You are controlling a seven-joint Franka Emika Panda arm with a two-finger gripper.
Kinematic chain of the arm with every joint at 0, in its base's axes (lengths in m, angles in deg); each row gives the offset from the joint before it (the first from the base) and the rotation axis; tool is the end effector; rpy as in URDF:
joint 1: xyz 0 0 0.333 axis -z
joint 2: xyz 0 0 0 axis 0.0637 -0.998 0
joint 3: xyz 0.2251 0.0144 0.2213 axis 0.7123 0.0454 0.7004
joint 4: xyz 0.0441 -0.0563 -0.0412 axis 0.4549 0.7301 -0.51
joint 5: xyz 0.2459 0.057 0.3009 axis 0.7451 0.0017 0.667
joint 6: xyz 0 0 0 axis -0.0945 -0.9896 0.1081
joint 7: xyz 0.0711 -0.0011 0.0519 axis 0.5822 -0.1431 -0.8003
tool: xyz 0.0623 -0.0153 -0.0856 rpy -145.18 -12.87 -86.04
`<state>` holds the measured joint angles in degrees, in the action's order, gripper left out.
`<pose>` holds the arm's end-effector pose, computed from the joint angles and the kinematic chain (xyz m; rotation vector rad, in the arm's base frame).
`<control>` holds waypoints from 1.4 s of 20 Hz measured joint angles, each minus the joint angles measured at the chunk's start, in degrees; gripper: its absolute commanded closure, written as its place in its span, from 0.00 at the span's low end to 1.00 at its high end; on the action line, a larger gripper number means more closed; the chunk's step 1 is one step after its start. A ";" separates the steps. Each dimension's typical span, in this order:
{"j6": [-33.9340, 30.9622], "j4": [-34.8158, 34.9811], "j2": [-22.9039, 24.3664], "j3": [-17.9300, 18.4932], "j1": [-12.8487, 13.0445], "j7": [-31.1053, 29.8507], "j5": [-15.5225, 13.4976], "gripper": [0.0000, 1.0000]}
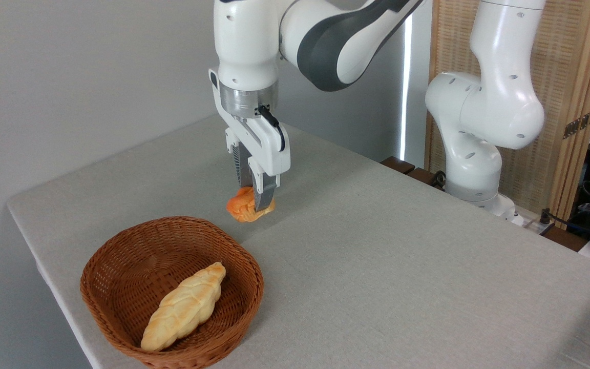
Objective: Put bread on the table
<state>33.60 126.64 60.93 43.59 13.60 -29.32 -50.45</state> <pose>0.4596 -0.1127 0.4717 2.6088 -1.3348 0.1818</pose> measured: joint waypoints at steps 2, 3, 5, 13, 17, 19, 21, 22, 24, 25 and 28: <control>2.44 1.75 0.32 -0.01 1.27 0.00 0.80 0.29; 2.98 2.15 0.35 -0.01 1.60 0.00 1.13 0.25; 3.26 2.41 0.36 -0.01 2.14 0.01 1.31 0.15; 3.27 2.45 0.39 0.00 2.47 0.03 1.91 0.00; 3.27 2.45 0.41 0.01 2.48 0.03 2.31 0.00; 3.27 2.45 0.49 0.04 2.48 0.03 2.33 0.00; 3.27 2.44 0.80 0.29 2.45 0.03 2.35 0.00; 3.26 2.43 1.13 0.68 2.39 0.03 2.42 0.00; 2.25 1.93 1.82 1.50 2.25 0.03 3.92 0.00; 0.82 0.99 2.06 1.80 2.10 0.03 4.84 0.00; -4.81 -4.10 1.90 2.01 0.26 -0.21 5.83 0.00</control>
<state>28.79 122.54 62.83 45.60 13.86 -29.53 -44.62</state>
